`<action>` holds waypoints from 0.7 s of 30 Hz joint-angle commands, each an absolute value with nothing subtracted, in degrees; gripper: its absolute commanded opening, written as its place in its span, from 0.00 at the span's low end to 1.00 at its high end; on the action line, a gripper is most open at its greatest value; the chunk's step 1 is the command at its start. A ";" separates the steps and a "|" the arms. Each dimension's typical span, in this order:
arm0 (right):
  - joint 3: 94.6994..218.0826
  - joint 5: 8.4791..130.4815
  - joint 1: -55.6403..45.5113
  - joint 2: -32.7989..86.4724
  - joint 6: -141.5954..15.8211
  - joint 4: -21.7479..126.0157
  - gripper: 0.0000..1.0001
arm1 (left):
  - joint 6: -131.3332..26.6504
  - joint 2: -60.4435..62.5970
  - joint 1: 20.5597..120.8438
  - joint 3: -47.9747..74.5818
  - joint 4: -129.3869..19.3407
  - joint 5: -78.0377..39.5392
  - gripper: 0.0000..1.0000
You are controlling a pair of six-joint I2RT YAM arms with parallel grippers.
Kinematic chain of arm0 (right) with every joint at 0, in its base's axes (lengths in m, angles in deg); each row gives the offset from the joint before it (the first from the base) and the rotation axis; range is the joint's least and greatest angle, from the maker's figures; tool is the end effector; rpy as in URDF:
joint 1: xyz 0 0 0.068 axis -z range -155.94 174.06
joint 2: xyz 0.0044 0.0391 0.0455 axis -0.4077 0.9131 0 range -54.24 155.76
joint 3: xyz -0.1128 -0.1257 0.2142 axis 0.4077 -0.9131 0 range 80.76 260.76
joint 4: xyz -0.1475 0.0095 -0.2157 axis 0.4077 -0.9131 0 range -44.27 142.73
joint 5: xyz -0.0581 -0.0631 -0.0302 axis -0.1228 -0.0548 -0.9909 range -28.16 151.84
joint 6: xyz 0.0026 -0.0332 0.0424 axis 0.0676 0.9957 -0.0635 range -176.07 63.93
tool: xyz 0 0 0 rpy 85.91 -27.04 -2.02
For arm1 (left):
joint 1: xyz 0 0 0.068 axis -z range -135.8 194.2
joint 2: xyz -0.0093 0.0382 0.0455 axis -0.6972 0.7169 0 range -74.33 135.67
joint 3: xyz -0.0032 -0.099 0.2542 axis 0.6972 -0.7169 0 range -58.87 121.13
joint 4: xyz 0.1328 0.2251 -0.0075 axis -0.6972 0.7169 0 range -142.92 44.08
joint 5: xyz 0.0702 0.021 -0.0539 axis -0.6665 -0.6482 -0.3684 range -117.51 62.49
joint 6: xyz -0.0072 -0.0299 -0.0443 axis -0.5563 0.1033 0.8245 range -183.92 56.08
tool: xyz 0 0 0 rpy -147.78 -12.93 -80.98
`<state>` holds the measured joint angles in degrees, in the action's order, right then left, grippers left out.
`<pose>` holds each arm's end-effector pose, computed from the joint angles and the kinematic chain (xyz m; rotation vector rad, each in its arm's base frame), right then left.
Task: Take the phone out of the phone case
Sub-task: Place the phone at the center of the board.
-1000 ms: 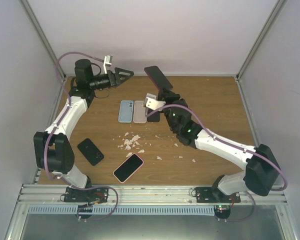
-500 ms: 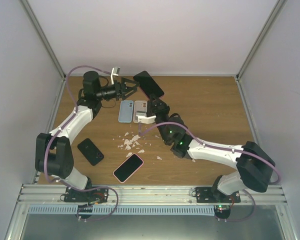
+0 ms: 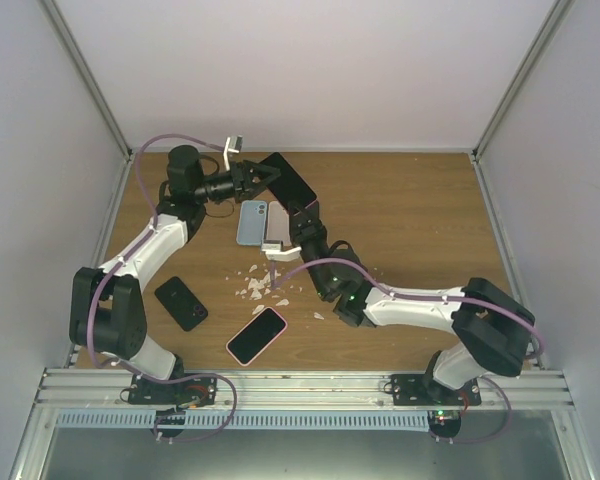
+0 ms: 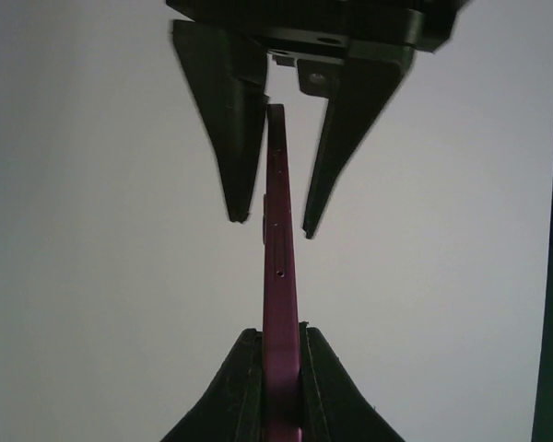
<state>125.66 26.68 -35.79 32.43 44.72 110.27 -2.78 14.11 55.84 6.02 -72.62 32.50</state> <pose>0.1817 0.2721 0.2866 -1.1970 0.7595 -0.9926 0.3395 -0.1014 0.3284 0.1228 1.9440 -1.7475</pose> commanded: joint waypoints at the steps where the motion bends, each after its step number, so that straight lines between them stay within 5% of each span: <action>1: 124.76 25.85 -36.96 33.91 50.57 126.49 0.01 | -0.44 12.29 56.22 4.76 -78.08 32.48 0.28; 11: 124.07 25.88 -37.37 34.01 51.25 128.40 0.14 | 1.06 11.58 55.55 4.24 -80.06 33.02 0.00; 15: 122.73 25.51 -37.37 32.99 50.58 126.65 0.49 | 0.48 11.45 54.71 4.61 -79.80 33.13 0.00; 21: 121.54 23.71 -37.44 29.98 44.62 117.51 0.87 | -7.61 10.74 53.59 8.01 -73.10 32.87 0.00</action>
